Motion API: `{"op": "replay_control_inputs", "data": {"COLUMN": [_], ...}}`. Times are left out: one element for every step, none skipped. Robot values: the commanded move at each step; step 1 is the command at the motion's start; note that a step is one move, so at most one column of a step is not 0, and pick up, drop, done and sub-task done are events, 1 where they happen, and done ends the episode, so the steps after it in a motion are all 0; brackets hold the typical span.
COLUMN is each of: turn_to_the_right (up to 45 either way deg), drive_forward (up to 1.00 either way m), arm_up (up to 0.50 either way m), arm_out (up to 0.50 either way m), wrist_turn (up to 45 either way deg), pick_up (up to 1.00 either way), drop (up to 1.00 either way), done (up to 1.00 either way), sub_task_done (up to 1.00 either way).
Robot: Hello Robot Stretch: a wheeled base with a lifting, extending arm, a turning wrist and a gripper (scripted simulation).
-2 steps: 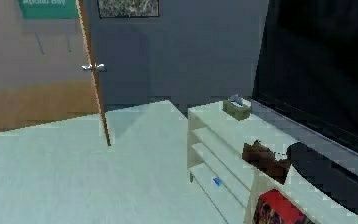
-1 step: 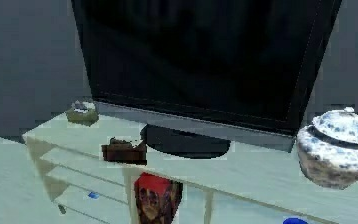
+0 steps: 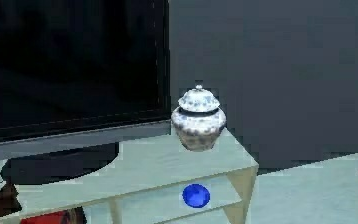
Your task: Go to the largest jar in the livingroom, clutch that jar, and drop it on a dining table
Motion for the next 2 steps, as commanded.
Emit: {"op": "replay_control_inputs", "data": {"turn_to_the_right": [0.0, -45.0], "drive_forward": [0.35, 0.00], "arm_up": [0.00, 0.00], "arm_out": [0.00, 0.00], "wrist_turn": [0.0, 0.0], "pick_up": [0.00, 0.00], "drop": [0.00, 0.00], "done": [0.00, 0.00], "sub_task_done": [0.00, 0.00]}}
